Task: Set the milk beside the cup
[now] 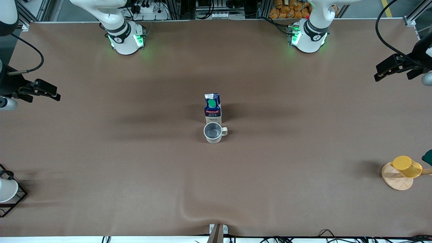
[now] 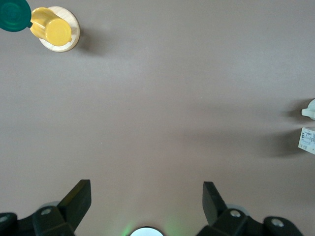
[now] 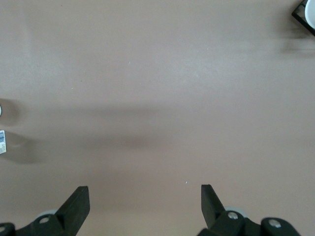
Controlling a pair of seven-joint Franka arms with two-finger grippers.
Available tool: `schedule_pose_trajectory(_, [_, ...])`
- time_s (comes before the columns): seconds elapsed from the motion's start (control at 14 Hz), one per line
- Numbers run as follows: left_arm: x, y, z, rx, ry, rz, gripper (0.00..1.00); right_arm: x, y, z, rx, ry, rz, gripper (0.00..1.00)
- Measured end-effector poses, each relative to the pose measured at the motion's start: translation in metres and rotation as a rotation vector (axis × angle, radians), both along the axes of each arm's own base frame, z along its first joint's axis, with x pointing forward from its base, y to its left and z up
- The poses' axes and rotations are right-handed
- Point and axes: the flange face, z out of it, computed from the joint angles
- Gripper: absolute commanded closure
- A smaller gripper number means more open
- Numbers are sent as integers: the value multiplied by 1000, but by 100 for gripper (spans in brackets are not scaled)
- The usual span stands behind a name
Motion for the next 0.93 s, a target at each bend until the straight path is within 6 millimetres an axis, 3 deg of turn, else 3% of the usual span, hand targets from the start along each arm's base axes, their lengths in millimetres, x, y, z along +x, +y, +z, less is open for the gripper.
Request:
schedule_pose_trajectory(0.64, [-1,-4,-2,1,13,-7,0,0,0,0,0,0,1,0])
schedule_pose_trajectory(0.93, [-1,-7,-13,3,35,10,0,0,1,0,0,0,1,0])
